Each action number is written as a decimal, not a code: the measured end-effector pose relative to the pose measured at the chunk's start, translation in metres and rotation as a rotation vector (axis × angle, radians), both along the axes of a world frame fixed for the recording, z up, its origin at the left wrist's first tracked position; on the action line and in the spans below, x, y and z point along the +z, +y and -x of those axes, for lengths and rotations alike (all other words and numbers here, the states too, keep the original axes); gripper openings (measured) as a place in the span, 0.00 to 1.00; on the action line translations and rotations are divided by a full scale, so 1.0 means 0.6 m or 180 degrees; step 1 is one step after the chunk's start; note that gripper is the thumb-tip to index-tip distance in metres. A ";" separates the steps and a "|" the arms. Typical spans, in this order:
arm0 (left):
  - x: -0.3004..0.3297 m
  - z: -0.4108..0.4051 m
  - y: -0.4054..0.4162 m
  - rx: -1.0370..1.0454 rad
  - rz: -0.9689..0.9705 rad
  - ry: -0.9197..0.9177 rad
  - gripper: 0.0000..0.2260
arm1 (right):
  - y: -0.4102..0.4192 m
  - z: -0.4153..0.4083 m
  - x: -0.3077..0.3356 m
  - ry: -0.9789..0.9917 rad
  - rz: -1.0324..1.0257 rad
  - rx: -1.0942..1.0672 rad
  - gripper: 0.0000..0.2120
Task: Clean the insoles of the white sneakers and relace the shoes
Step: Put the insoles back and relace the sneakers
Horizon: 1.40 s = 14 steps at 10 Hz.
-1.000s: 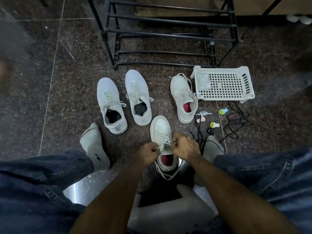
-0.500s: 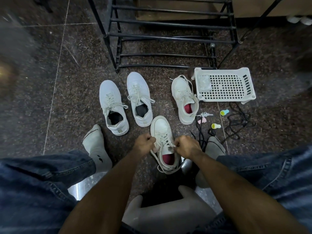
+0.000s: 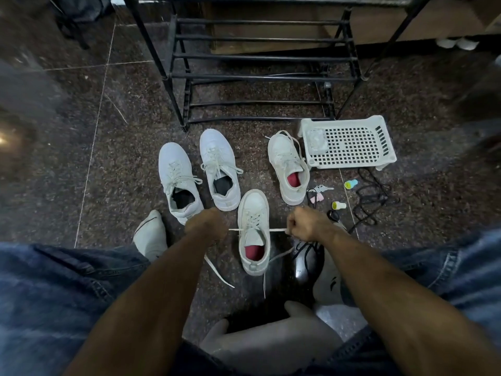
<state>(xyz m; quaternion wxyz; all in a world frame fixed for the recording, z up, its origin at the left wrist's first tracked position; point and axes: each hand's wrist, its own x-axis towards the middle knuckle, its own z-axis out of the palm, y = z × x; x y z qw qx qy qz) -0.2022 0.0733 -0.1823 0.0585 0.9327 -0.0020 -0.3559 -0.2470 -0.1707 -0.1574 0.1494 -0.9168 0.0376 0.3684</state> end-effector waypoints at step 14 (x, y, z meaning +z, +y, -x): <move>0.238 -0.044 -0.108 0.0128 0.3264 0.0507 0.16 | 0.013 -0.104 0.120 0.0615 -0.3216 -0.2524 0.10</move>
